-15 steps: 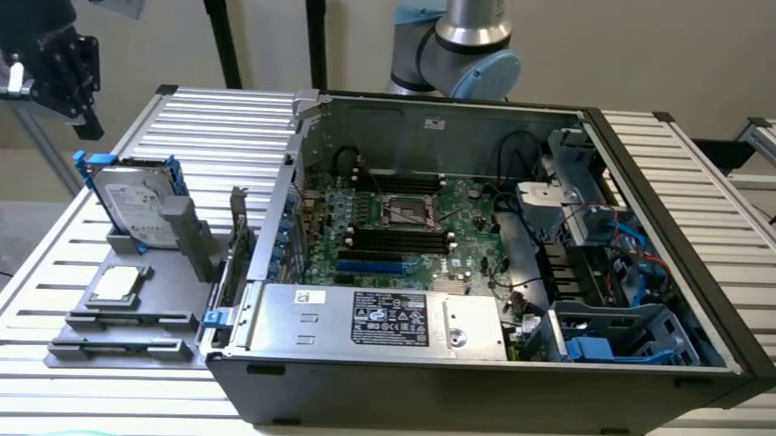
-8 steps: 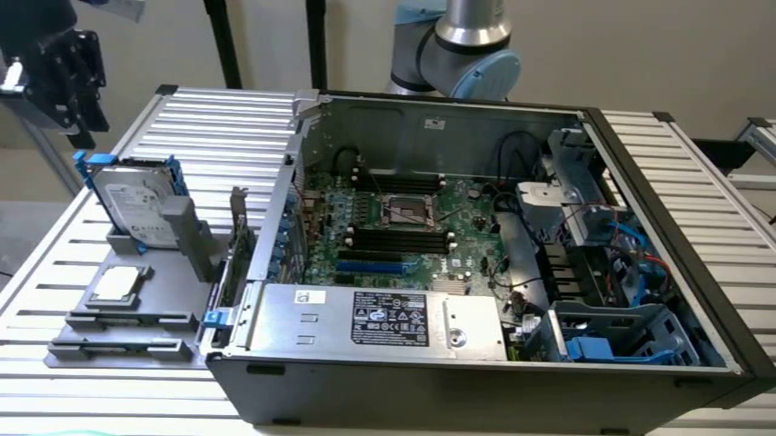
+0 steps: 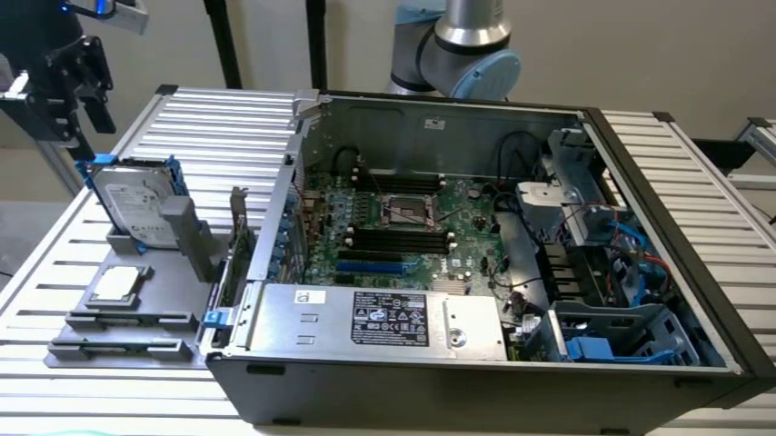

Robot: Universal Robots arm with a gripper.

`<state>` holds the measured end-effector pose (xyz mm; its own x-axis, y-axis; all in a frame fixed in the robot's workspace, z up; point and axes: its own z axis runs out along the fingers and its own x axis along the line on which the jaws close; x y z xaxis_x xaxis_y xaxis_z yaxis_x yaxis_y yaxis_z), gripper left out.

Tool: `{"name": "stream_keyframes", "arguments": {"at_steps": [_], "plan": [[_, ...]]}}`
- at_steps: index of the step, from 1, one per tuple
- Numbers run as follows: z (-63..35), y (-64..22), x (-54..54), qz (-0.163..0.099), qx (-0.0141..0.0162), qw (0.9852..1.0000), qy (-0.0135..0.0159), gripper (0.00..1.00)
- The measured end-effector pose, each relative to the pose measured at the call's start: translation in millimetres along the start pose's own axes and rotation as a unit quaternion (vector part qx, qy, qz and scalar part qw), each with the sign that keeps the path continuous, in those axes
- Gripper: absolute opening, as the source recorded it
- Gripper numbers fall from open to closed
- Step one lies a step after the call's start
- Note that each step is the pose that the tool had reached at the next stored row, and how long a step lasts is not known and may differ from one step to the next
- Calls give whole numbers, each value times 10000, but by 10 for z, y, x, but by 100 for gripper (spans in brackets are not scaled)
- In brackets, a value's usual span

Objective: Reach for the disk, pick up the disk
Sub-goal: 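Pick up the disk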

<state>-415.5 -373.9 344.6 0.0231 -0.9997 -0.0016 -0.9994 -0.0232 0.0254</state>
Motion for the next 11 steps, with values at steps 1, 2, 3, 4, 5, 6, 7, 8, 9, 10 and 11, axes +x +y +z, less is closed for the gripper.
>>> {"name": "stream_keyframes", "arguments": {"at_steps": [1, 2, 3, 4, 5, 6, 7, 8, 9, 10, 11], "plan": [[18, 0, 0, 0, 0, 10000, 0, 60], [36, -1, 0, 0, 0, 10000, 0, 60], [54, -1, 0, 0, 0, 10000, 0, 60], [72, -1, 1, 0, 0, 10000, 0, 60], [90, -1, 1, 1, 0, 10000, 0, 60], [109, -1, 1, 1, 0, 10000, 0, 60], [127, -2, 2, 1, 0, 10000, 0, 60], [163, -2, 4, 0, 1, 10000, 0, 60], [181, -3, 4, 0, 1, 10000, 0, 60], [200, -3, 4, 0, 0, 10000, 0, 60], [217, -3, 5, 0, 0, 10000, 0, 60]]}}
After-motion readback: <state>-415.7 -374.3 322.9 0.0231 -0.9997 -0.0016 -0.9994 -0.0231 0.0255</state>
